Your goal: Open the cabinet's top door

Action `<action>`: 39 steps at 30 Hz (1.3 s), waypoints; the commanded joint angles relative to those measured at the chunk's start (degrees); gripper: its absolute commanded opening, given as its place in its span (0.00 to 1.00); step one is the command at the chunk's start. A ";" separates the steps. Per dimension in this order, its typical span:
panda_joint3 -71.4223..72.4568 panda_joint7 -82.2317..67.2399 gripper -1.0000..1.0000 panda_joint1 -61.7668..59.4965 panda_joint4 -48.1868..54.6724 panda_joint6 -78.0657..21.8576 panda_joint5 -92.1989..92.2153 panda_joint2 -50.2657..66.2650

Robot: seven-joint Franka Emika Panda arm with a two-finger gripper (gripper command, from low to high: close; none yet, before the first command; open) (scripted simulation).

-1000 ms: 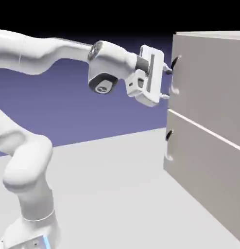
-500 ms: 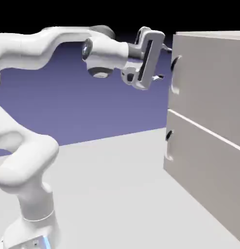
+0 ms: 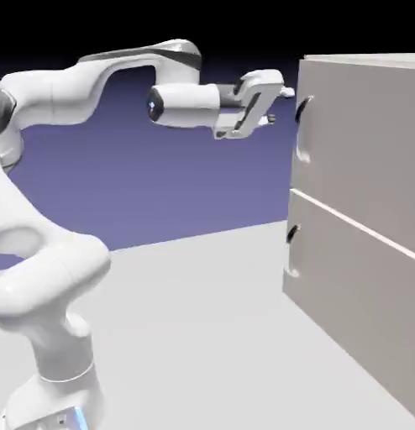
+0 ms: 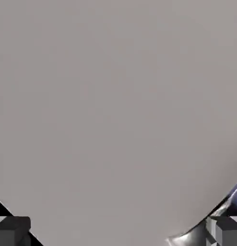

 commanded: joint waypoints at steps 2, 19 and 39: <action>2.22 2.04 0.50 -2.09 1.34 -0.06 4.99 -0.66; 20.70 13.47 0.50 -24.01 17.31 -0.38 32.18 -2.62; -4.07 -2.99 0.00 11.14 -6.43 -11.64 29.41 8.70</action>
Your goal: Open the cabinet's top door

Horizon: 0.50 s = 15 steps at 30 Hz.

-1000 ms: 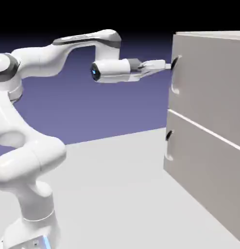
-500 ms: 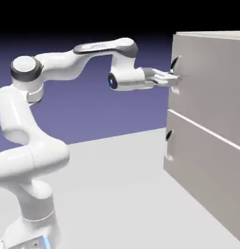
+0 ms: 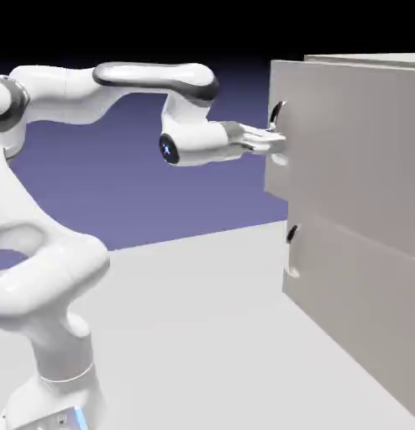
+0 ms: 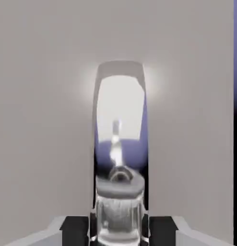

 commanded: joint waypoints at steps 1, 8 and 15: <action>-1.75 0.66 0.00 2.09 -1.48 -0.72 -1.27 -0.30; -14.99 7.37 0.00 16.63 -12.76 -6.09 -13.28 -5.02; -29.43 15.73 0.00 29.28 -24.51 -11.98 -29.58 -13.73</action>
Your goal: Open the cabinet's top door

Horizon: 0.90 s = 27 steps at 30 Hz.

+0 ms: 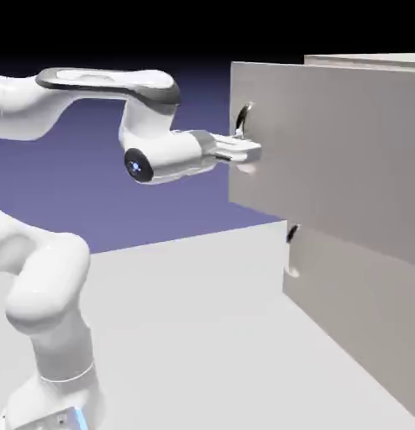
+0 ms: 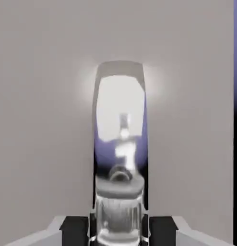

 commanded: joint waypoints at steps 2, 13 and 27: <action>-3.82 2.41 0.00 2.52 -2.83 -1.60 -4.81 -2.77; -22.36 14.85 0.00 7.46 -13.33 -11.52 -32.22 -17.05; -49.76 22.98 0.00 0.21 -14.22 -34.24 -65.69 -23.73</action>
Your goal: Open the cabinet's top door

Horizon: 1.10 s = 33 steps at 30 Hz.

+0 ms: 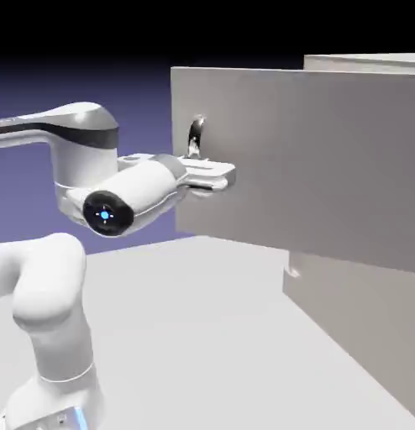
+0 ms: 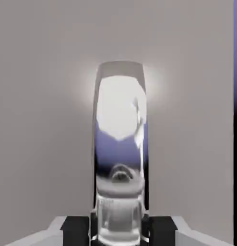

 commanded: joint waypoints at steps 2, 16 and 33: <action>-4.15 0.10 0.00 -0.58 1.38 -3.72 -4.13 0.89; -32.71 -1.50 0.00 10.59 23.36 -30.39 -27.68 13.03; -55.16 2.04 0.00 41.73 58.66 -55.33 -39.17 15.50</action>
